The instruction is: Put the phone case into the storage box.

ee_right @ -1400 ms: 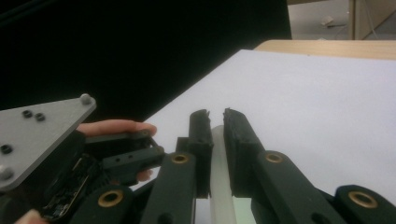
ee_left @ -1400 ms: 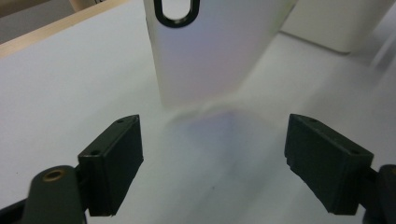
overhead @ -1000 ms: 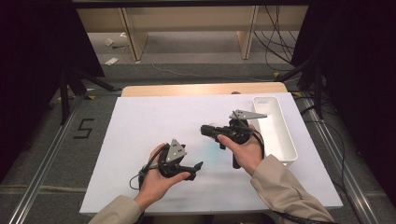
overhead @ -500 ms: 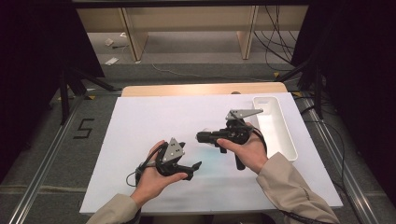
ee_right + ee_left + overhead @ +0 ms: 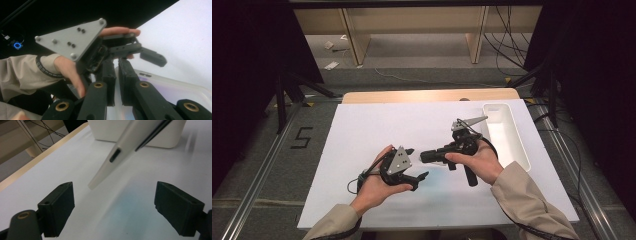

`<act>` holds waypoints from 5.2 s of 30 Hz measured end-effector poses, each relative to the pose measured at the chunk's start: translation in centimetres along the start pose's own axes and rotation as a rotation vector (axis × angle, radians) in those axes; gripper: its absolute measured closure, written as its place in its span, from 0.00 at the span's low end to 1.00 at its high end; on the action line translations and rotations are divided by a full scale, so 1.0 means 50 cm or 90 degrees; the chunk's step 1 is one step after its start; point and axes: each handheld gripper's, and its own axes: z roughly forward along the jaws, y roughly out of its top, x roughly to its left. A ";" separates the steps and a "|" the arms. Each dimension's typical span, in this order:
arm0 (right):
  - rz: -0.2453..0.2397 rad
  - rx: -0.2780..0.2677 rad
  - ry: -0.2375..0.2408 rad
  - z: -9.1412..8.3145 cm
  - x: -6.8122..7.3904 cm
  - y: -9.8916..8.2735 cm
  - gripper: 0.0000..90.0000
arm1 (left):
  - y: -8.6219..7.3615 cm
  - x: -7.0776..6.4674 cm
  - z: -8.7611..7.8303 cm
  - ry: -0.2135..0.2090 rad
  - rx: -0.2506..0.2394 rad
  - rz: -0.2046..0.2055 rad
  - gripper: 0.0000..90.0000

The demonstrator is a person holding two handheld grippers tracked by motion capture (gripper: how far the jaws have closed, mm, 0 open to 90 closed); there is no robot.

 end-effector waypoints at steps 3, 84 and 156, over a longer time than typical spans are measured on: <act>0.002 0.004 0.005 0.004 0.000 -0.002 0.95 | -0.001 0.001 0.008 -0.017 -0.001 0.002 0.21; -0.165 -0.183 -0.332 -0.002 -0.019 -0.067 0.18 | 0.011 0.019 0.011 -0.004 0.128 -0.221 0.90; -0.177 -0.174 -0.391 0.062 -0.015 -0.066 0.20 | 0.041 -0.006 0.040 -0.034 0.127 -0.199 0.90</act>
